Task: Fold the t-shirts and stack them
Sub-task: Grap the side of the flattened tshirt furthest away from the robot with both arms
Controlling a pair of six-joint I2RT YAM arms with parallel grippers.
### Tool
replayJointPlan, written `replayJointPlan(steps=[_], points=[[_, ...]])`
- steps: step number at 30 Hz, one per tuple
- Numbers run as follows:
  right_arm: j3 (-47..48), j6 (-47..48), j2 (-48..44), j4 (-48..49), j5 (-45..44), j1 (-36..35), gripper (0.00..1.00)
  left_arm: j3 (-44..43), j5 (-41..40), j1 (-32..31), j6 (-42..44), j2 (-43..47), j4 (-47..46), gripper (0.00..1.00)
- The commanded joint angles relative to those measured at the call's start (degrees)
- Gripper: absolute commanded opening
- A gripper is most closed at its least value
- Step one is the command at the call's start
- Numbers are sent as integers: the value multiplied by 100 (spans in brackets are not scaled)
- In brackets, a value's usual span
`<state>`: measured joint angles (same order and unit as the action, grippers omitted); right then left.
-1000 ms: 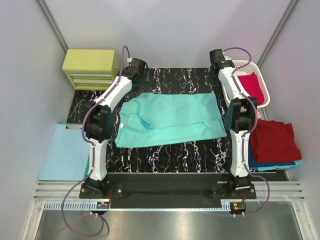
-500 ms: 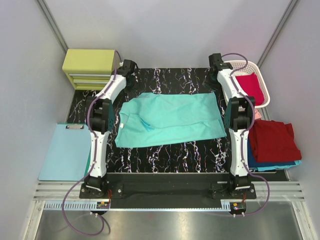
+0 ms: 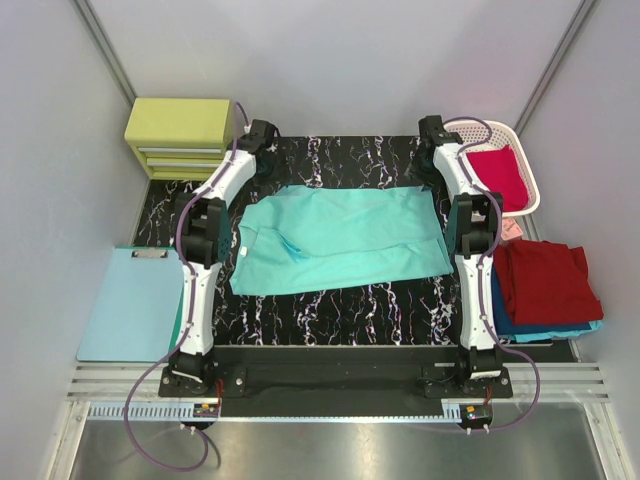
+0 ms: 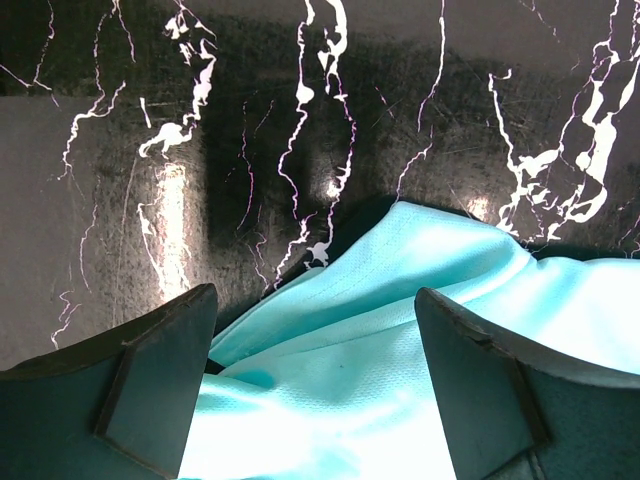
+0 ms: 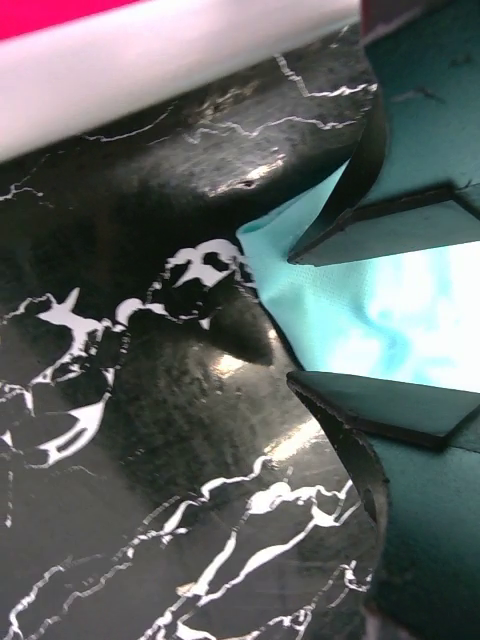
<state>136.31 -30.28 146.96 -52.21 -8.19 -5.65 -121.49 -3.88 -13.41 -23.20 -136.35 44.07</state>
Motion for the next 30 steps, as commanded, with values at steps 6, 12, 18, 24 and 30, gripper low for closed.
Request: replayJointPlan(steps=[6,12,18,24,30], points=[[370,-65,307,35,230,38,48,-103,107,14,-35,30,-66,86],[335,-83,386,-18,230,38,34,-112,151,5,-44,-67,-66,86],[247,-92,343,-97,81,38,16,-59,151,5,-27,-58,-66,83],[133,-118,106,-202,-183,38,0,-111,107,14,-71,-67,-66,78],[1,-74,-184,-255,-342,38,0,-322,203,49,-185,-207,-39,72]])
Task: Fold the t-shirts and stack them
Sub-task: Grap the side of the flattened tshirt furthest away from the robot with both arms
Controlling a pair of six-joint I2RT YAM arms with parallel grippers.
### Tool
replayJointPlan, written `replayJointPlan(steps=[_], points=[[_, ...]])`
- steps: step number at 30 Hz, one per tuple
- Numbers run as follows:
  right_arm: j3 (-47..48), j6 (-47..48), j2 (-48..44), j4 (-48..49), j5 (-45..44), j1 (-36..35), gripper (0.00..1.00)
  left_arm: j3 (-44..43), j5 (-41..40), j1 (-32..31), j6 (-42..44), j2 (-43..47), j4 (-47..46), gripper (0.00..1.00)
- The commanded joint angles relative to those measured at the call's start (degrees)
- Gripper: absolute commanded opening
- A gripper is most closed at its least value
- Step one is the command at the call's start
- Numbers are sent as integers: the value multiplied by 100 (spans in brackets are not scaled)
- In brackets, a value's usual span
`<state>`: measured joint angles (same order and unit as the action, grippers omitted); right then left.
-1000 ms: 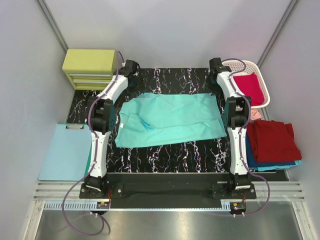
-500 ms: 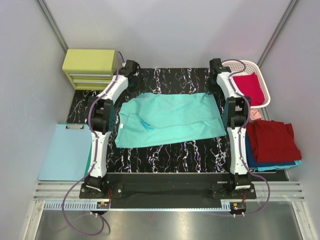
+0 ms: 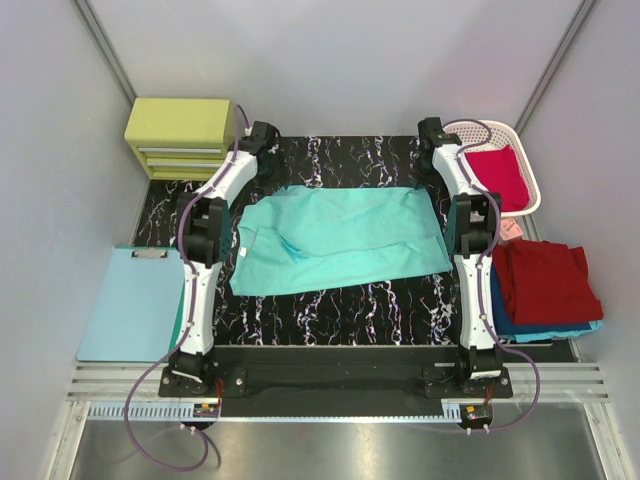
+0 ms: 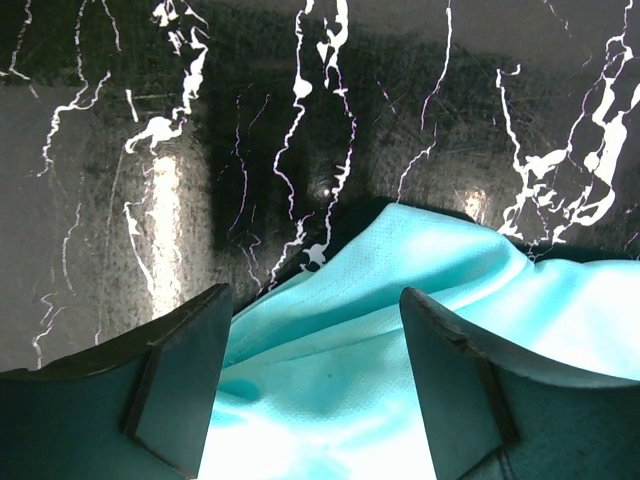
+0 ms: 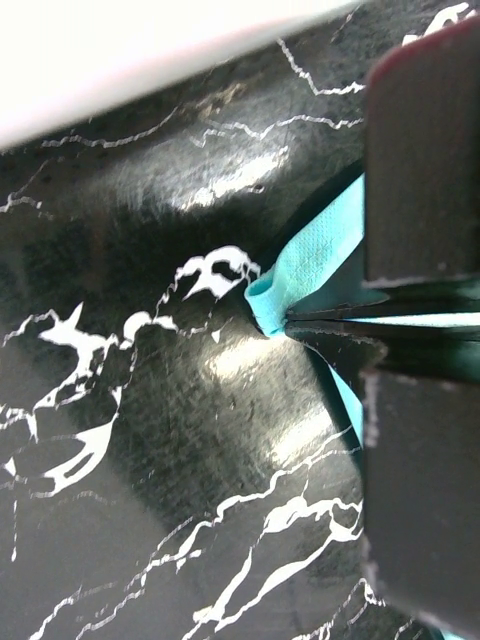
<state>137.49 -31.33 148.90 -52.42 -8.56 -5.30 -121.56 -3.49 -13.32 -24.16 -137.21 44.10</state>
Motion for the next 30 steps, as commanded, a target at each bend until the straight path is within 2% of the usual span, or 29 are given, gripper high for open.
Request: replayJointPlan(steps=[1,6,13,16,17,20,26,30], points=[[-178,39,-449,-224,-304,3,0,-325,199,40,-106,-131,-41,70],[-319,22,-546,-216,-234,3,0,-421,313,75,-88,-394,-50,64],[-451,13,-608,-198,-252,3,0,-325,568,75,-141,-386,-41,47],[-469,22,-625,-181,-287,3,0,-211,507,32,-106,-246,-50,31],[-469,13,-625,-180,-269,-6,0,-132,463,14,-97,-106,-50,18],[-451,4,-617,-189,-243,3,0,0,410,-4,-97,184,-50,1],[-407,-5,-546,-180,-225,-6,0,281,357,-100,-106,809,-59,0],[-381,-13,-511,-189,-208,-6,0,580,50,-215,-106,1398,-59,0]])
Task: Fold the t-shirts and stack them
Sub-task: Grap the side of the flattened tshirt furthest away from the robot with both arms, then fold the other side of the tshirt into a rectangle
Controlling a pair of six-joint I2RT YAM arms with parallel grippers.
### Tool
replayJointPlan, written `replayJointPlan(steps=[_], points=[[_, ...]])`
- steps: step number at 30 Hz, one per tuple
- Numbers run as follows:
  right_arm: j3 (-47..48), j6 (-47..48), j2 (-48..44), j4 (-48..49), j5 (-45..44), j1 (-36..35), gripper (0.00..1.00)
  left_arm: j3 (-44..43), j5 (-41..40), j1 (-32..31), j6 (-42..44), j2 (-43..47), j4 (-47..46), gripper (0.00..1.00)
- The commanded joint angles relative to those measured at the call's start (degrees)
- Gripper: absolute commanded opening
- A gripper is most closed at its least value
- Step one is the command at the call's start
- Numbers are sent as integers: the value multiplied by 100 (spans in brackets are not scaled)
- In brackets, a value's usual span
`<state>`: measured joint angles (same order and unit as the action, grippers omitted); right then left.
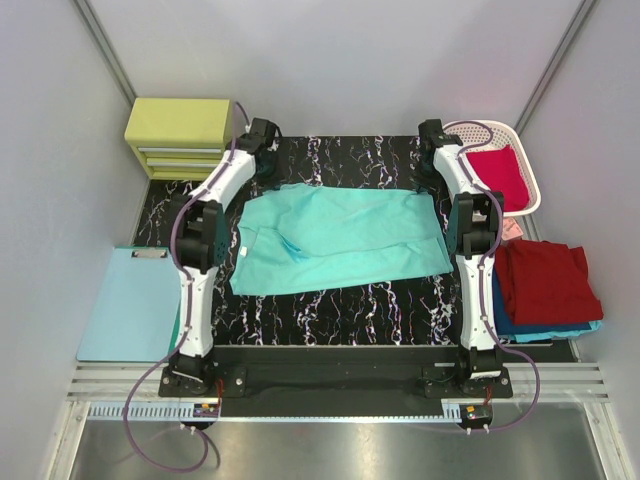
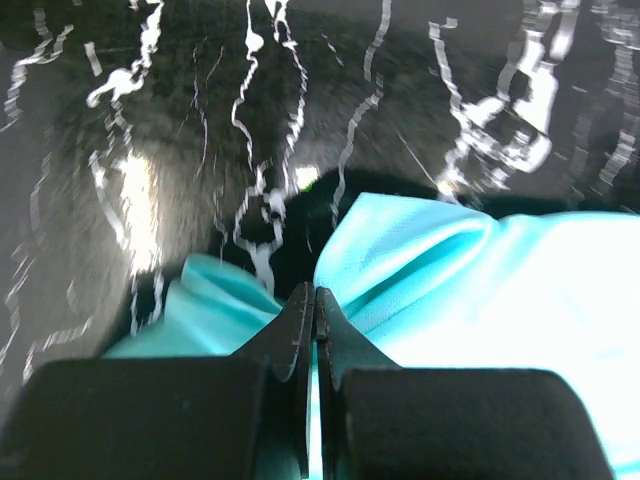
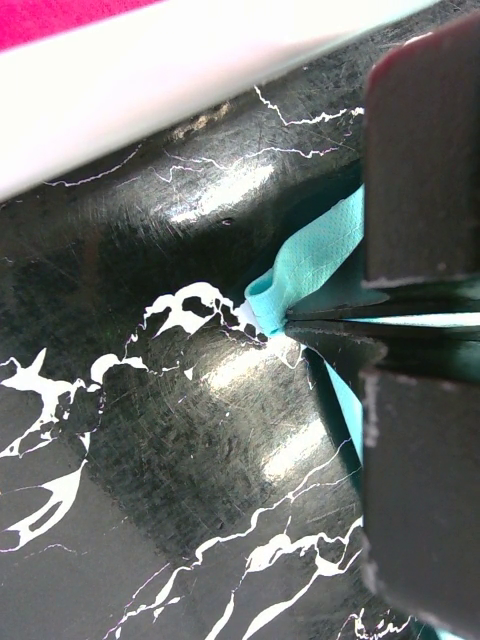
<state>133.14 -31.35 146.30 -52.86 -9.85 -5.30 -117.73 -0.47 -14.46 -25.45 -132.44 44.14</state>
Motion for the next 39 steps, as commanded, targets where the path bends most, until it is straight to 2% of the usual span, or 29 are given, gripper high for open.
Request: replayJointPlan(steps=[1,12,21,29,35,39], points=[[54,-20,-251,-146,-70,-6,0,242,-278,-118,23,992,-63,0],[133,-55,-418,-216,-140,-6,0,909,-814,-259,58,1906,-90,0],[-86,6,-1340,-207,-334,-6,0,1271,-1087,-268,154,2565,-186,0],[-271,59,-1938,-137,-404,-6,0,68,-885,-268,216,2100,15,0],[-930,86,-2299,109,-413,-6,0,-276,-762,-251,383,1608,33,0],[-1492,86,-2527,285,-518,-6,0,-93,-603,-285,278,1458,42,0]])
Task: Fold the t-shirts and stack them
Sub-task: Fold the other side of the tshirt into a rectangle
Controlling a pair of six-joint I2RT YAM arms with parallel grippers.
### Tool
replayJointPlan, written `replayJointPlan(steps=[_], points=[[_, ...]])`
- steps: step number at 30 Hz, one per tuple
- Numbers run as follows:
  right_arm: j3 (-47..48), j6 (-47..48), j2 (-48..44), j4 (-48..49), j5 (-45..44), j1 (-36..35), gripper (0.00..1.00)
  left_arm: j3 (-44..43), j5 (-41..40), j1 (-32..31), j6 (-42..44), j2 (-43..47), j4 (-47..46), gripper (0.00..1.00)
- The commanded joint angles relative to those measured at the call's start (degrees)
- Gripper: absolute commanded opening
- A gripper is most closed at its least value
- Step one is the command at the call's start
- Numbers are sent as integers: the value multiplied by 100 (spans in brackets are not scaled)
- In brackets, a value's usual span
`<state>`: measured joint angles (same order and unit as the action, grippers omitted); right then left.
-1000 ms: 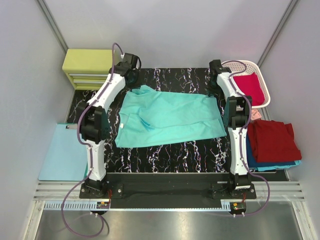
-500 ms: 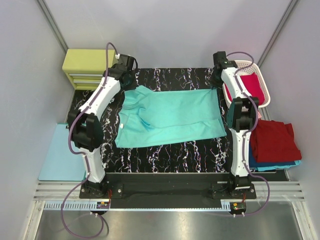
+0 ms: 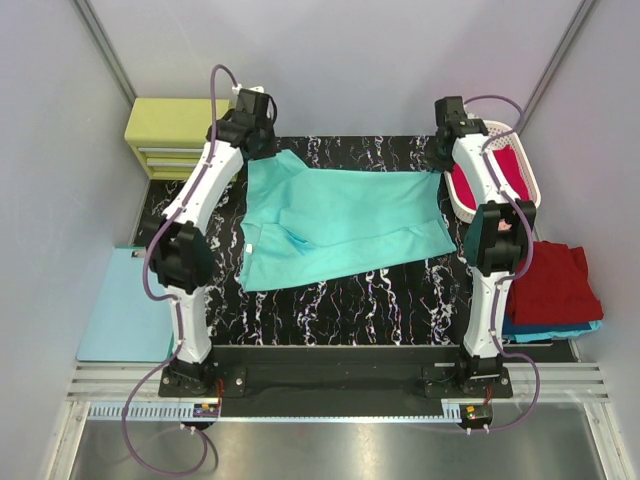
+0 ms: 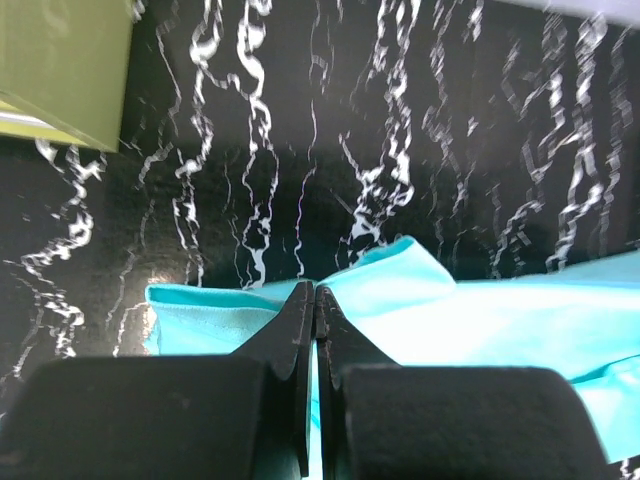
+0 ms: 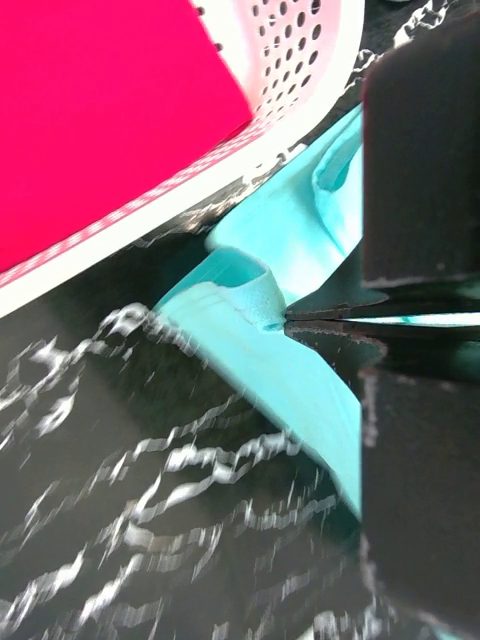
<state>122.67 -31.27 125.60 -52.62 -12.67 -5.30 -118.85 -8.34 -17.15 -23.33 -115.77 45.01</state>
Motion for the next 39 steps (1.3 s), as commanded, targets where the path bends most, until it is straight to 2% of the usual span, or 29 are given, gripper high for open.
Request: replayJointPlan(steps=[1,7,18,28,35,36,37,38,39], points=[[-733,59,-571,313,-262,-6,0,133,79,-43,48,-105,-54,0],[-1544,42,-800,727,-315,-6,0,775,-282,-315,83,186,-265,0],[-1658,59,-668,797,-315,-6,0,1706,-564,-403,22,809,-581,0],[-2124,24,-739,885,-403,-15,0,3059,-616,-518,-66,1495,-924,0],[-2309,33,-774,990,-403,-15,1,3386,-669,-711,-128,1583,-933,0],[-2292,94,-774,1008,-369,-15,6,3420,-721,-755,-154,1583,-933,3],[-2266,121,-783,1026,-325,-24,21,3421,-739,-764,-154,1583,-933,9],[-2204,182,-826,1034,-316,-41,29,3412,-757,-781,-189,1627,-933,26],[-2195,217,-861,1113,-272,-59,37,3412,-809,-816,-207,1662,-933,34]])
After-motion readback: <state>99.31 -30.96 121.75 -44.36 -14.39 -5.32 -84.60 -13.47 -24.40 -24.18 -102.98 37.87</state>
